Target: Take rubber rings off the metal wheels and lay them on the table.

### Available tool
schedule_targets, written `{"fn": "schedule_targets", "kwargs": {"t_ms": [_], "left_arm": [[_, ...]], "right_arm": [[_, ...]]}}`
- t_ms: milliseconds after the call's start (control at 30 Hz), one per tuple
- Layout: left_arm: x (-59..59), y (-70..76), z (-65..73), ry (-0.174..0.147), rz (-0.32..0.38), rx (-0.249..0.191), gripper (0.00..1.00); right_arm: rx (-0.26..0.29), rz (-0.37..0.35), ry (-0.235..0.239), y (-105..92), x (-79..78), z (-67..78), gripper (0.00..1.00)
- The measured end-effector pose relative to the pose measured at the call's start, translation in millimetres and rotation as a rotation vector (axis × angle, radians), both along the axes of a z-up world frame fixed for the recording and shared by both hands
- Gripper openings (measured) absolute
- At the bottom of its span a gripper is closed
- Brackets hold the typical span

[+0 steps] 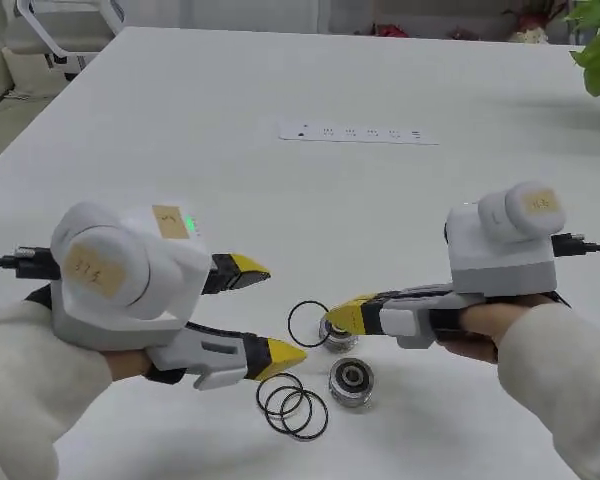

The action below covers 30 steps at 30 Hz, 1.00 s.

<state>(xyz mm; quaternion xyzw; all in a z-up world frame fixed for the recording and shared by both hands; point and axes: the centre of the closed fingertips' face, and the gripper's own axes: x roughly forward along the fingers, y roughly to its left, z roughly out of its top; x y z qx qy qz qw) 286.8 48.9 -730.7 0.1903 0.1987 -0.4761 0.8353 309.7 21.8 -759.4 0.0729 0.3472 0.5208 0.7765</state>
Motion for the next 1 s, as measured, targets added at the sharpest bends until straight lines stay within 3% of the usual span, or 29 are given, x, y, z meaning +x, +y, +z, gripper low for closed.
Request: {"fn": "schedule_targets", "kwargs": {"t_ms": [233,400,867,1000], "left_arm": [[-9.1,14.6,-4.9,0.013,0.033,0.019,0.52],[-9.4,21.1,-8.8,0.021,0.051,0.044,0.52],[-8.5,23.6,-12.7,0.023,0.049,0.060,0.51],[-8.8,23.9,-13.3,0.024,0.049,0.064,0.51]], "right_arm": [[-0.011,0.046,0.022,7.4,-12.2,-5.6,0.00],[-0.031,0.086,0.031,12.4,-22.7,-12.5,0.00],[-0.077,0.121,0.008,17.3,-27.9,-24.5,0.00],[-0.100,0.130,-0.019,18.1,-28.4,-27.4,0.00]]}}
